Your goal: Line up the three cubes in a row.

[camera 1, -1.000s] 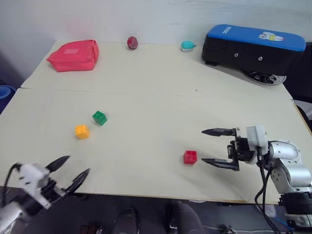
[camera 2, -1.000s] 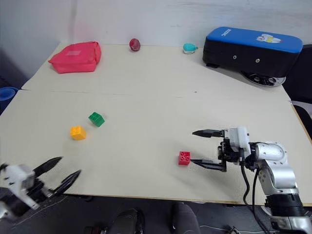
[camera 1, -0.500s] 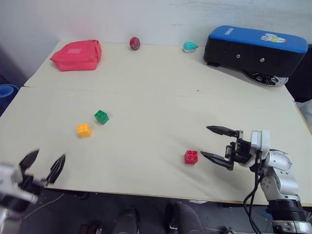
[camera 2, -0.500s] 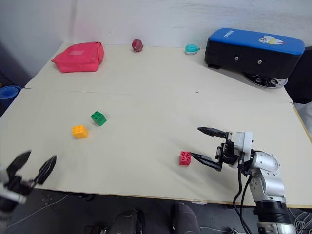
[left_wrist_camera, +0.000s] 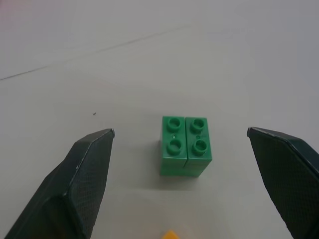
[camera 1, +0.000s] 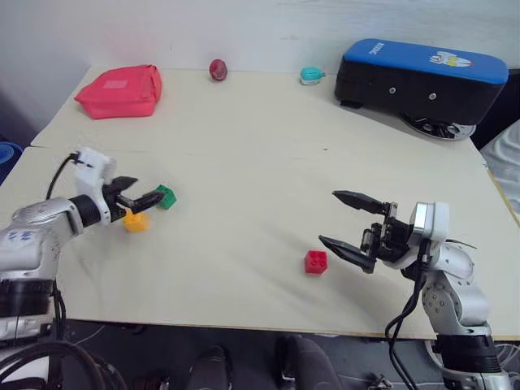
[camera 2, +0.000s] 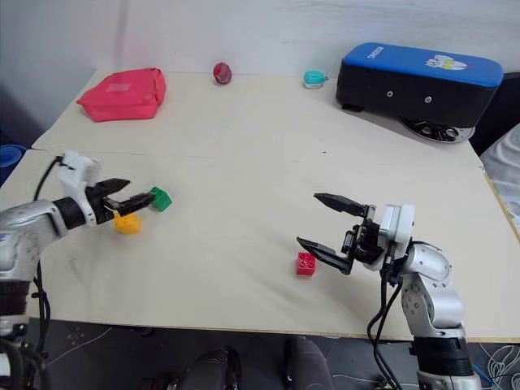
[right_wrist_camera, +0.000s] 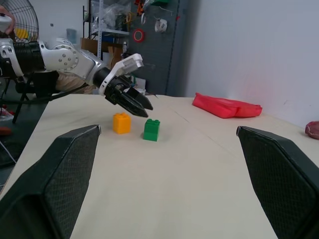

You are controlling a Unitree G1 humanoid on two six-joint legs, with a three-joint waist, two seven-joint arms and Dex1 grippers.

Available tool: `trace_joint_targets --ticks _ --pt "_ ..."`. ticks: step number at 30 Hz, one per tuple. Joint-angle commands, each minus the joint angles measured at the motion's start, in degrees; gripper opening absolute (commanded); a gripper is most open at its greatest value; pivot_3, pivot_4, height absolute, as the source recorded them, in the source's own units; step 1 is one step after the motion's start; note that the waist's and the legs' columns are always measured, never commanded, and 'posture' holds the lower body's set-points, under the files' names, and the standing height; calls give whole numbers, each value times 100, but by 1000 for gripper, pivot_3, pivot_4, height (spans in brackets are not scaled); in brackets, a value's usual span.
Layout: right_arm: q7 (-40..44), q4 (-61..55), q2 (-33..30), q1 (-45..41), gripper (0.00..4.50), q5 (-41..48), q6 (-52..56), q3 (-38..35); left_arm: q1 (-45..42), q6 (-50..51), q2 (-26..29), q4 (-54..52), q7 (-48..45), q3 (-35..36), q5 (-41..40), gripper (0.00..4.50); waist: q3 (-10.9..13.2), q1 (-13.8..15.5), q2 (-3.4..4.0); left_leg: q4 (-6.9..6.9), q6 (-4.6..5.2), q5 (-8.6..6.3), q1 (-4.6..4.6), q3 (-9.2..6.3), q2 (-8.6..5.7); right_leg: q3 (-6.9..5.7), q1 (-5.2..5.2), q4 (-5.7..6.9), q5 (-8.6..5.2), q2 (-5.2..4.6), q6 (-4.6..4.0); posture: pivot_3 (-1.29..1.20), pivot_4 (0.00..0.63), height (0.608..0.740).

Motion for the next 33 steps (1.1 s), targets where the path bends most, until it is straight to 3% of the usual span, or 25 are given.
trace_joint_targets --ticks 1,8,12,19,20,25,31,33 --pt "-138 -359 -18 99 4482 60 8 -76 -566 16 56 519 -240 -220 341 4500 1 4 -2 5 0 0 -4 -1 1 -1 -1 0 0 2 0 0 150 740" --pt "-203 -409 -19 180 4482 48 -36 -37 -1096 -320 -165 1360 -626 -607 843 4500 1 2 -2 17 0 0 -1 1 -1 1 0 12 0 1 0 0 150 740" --pt "-226 -407 -17 208 4500 43 -66 -46 -1253 -525 -295 1747 -577 -601 1079 3777 1 6 -2 24 1 0 -4 -1 0 0 0 13 0 1 0 0 150 740" --pt "-169 -315 -54 234 4500 41 -117 -84 -1319 -818 -300 1945 -882 -570 1207 1599 1 6 -2 29 1 0 -4 -1 0 1 0 18 0 0 1 0 150 740" --pt "-146 -280 -67 229 4500 45 -126 -103 -1348 -857 -287 1931 -992 -548 1180 1474 1 6 -2 30 1 0 -4 -1 0 0 0 18 0 0 1 0 150 740" --pt "84 -19 -283 126 4500 92 -180 -329 -1619 -1358 -334 1066 -2103 -441 702 1474 5 15 -8 38 2 -1 -11 -2 0 -2 0 19 0 0 1 0 150 740" --pt "549 185 -696 213 4500 170 -148 -593 -1685 -1185 -239 -332 -3397 -1122 604 1474 7 49 -11 50 7 -5 -12 0 -1 1 5 17 -2 0 5 0 150 740" --pt "883 236 -893 433 4500 147 -212 -678 -1533 -929 -340 -1233 -3773 -1697 559 1474 7 48 -11 52 7 -5 -11 2 -1 3 6 19 -3 2 6 0 150 740"
